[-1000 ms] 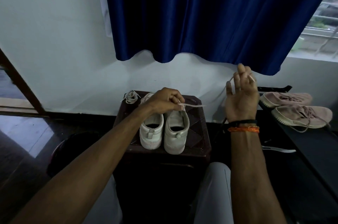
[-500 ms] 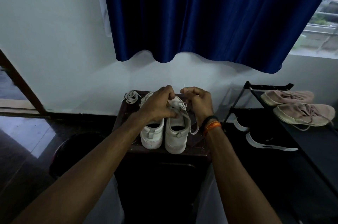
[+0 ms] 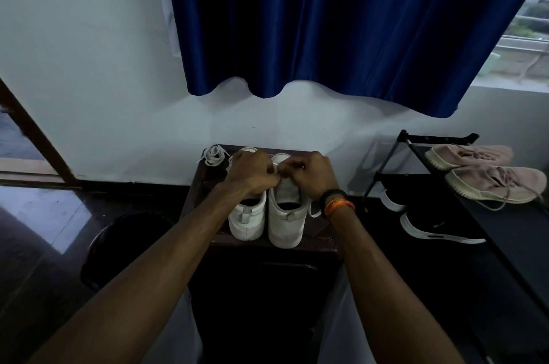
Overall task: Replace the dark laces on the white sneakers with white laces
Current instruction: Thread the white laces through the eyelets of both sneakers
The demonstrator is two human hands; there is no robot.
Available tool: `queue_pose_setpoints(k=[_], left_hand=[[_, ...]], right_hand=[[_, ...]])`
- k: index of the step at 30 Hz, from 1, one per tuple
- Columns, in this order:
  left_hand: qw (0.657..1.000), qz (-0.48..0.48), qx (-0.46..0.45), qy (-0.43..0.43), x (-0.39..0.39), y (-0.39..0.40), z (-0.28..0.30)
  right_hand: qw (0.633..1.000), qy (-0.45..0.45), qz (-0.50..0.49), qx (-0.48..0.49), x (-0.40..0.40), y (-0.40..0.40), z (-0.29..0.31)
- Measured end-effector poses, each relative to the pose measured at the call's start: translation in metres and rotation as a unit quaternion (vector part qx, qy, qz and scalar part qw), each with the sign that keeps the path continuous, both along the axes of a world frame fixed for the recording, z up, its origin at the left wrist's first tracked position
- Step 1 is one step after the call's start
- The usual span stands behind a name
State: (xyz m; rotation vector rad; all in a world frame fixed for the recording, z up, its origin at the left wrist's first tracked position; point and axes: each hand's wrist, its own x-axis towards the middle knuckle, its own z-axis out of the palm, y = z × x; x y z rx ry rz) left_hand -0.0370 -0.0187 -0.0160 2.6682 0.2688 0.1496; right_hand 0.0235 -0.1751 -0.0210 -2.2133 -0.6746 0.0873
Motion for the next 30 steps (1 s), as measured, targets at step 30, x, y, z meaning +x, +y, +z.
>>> queue_pose_setpoints(k=[30], left_hand=[[0.932,0.109,-0.337,0.071,0.012,0.021,-0.009]], right_hand=[[0.992,-0.070,-0.002,-0.107,-0.004,0.007,-0.017]])
